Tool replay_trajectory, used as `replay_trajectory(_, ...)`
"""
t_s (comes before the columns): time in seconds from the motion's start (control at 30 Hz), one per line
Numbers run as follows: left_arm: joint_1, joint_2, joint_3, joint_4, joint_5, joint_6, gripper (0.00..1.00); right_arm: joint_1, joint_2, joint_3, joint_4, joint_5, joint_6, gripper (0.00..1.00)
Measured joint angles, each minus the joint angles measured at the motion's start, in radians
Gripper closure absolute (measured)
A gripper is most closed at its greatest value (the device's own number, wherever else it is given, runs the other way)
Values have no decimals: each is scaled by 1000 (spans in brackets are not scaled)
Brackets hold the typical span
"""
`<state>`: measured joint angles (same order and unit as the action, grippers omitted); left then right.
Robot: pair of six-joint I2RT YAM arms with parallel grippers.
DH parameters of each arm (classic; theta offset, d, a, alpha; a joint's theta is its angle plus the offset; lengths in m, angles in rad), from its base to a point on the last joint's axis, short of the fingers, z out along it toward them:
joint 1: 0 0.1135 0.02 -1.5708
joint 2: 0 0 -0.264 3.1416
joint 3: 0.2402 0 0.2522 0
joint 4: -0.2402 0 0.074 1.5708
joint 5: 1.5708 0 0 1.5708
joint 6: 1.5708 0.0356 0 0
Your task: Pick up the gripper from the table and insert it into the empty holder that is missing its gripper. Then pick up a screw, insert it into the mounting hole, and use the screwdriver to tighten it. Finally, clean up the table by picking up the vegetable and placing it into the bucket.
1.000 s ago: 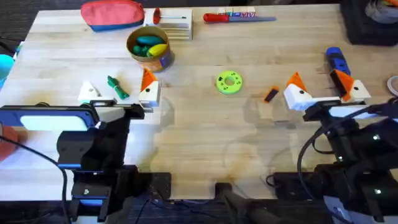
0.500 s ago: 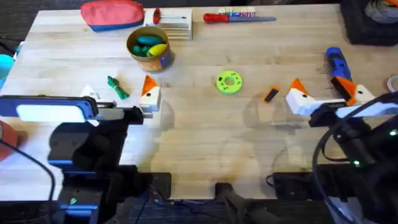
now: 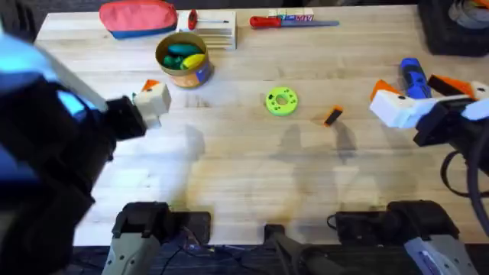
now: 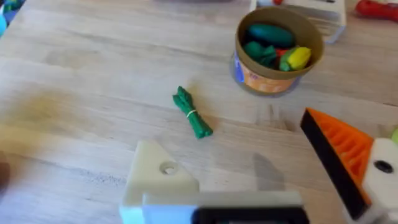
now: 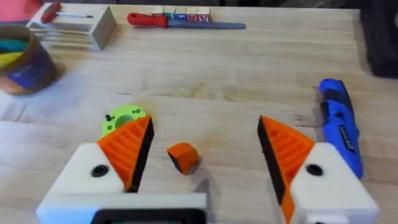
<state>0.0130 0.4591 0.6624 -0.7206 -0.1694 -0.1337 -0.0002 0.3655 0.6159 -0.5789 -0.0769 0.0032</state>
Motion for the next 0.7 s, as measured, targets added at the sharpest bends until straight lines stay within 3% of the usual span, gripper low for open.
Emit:
replay_trajectory(0.23, 10, 312, 118, -9, -18, -55, 15, 0, 57, 40, -1, -34, 0, 10)
replay_trajectory(0.47, 14, 474, 118, -29, -34, -93, 20, 0, 57, 44, -1, -44, 0, 10)
replay_trajectory(0.5, 14, 491, 118, -28, -33, -107, 123, 0, 57, 44, -1, -44, 0, 10)
replay_trajectory(0.67, 12, 521, 118, -6, -33, -120, 897, 0, 57, 44, -1, -44, 0, 10)
replay_trajectory(0.7, 6, 516, 118, 10, -29, -106, 973, 0, 57, 44, -1, -44, 0, 10)
